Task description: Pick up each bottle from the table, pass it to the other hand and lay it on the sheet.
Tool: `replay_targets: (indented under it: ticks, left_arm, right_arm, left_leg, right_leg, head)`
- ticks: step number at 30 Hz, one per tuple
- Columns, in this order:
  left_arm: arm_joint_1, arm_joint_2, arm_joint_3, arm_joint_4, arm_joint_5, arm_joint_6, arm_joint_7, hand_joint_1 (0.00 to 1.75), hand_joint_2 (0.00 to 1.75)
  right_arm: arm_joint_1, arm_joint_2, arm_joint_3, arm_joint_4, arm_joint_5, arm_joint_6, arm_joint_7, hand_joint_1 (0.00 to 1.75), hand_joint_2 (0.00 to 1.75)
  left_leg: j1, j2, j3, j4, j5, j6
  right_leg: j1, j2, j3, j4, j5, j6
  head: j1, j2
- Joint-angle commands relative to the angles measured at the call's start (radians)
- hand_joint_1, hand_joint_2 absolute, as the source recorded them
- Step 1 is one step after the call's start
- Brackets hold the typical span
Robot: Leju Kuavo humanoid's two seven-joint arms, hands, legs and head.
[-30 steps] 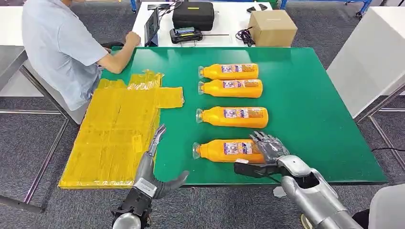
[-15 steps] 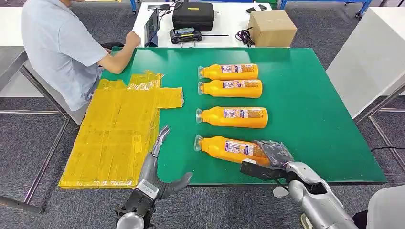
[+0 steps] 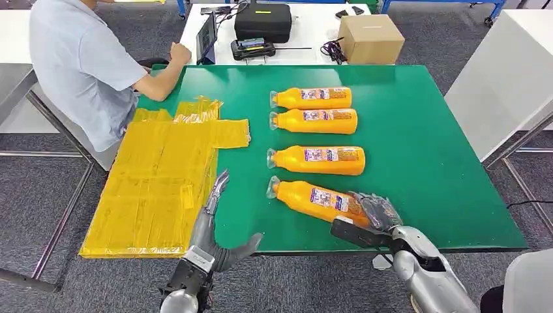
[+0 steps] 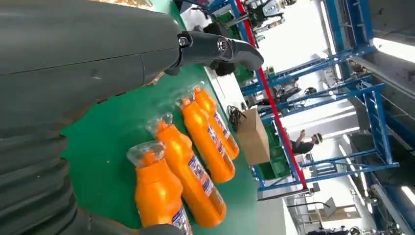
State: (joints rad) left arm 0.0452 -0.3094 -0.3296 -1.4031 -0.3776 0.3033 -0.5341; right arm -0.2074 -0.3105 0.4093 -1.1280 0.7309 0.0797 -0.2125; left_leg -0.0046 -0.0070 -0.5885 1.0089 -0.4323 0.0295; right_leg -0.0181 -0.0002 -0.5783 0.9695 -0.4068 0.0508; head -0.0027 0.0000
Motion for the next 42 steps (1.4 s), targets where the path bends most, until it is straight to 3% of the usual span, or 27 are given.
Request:
replay_targets:
  ticks: [1, 7, 10, 13, 18, 23, 29, 42]
  left_arm:
    - [-0.016, -0.004, 0.008, 0.090, 0.331, -0.029, -0.069, 0.00, 1.75]
    - [0.002, 0.011, 0.017, 0.113, 0.459, -0.056, -0.050, 0.00, 1.75]
    - [-0.020, 0.020, 0.003, 0.228, 0.582, -0.170, 0.037, 0.00, 1.75]
    - [-0.046, 0.021, -0.007, 0.313, 0.637, -0.223, 0.032, 0.00, 1.75]
    - [-0.048, 0.023, 0.006, 0.286, 0.659, -0.222, 0.014, 0.00, 1.75]
    - [-0.056, 0.032, 0.001, 0.278, 0.726, -0.328, 0.027, 0.00, 1.75]
    - [-0.100, 0.025, -0.003, 0.280, 0.709, -0.382, -0.014, 0.00, 1.75]
    - [-0.151, 0.010, -0.001, 0.348, 0.699, -0.462, 0.007, 0.00, 1.75]
  right_arm:
    - [0.091, 0.166, -0.161, -0.116, -0.162, -0.007, -0.093, 1.75, 1.75]
    - [0.118, 0.184, -0.207, -0.206, -0.223, 0.025, -0.100, 1.75, 1.75]
    - [0.109, 0.200, -0.192, -0.226, -0.258, 0.046, -0.141, 1.75, 1.75]
    - [0.074, 0.216, -0.165, -0.203, -0.273, 0.050, -0.157, 1.75, 1.75]
    - [0.067, 0.232, -0.179, -0.185, -0.307, 0.029, -0.174, 1.75, 1.75]
    - [0.057, 0.245, -0.153, -0.160, -0.341, 0.078, -0.201, 1.75, 1.75]
    - [0.013, 0.253, -0.073, -0.065, -0.279, 0.056, -0.240, 1.75, 1.75]
    - [0.008, 0.274, 0.029, -0.047, -0.243, 0.051, -0.280, 1.75, 1.75]
  left_leg:
    - [0.002, 0.000, 0.002, -0.001, 0.000, -0.002]
    - [0.001, 0.001, -0.002, 0.000, -0.001, -0.002]
    - [0.001, -0.001, -0.003, -0.001, 0.000, -0.001]
    - [0.000, 0.000, -0.004, -0.002, 0.000, -0.001]
    - [0.000, 0.000, -0.008, -0.001, 0.000, -0.002]
    - [0.000, 0.001, -0.008, -0.001, -0.001, -0.002]
    - [0.001, 0.002, -0.008, -0.001, 0.000, -0.002]
    - [0.000, -0.001, -0.010, -0.001, 0.000, -0.001]
  right_leg:
    - [0.002, -0.001, 0.002, -0.001, 0.000, -0.002]
    - [0.001, 0.000, -0.001, 0.001, -0.001, -0.003]
    - [0.001, 0.000, -0.001, -0.001, -0.001, -0.002]
    - [0.000, 0.001, -0.002, -0.001, -0.001, -0.002]
    - [-0.001, 0.001, -0.006, 0.000, 0.000, -0.002]
    - [-0.001, 0.001, -0.006, 0.000, -0.001, -0.002]
    - [0.000, 0.003, -0.006, 0.000, 0.000, -0.003]
    - [-0.001, 0.001, -0.008, 0.000, 0.000, -0.002]
  head:
    - [0.000, 0.000]
    - [0.000, 0.000]
    - [0.000, 0.000]
    - [0.000, 0.000]
    - [0.000, 0.000]
    - [0.000, 0.000]
    - [0.000, 0.000]
    - [0.000, 0.000]
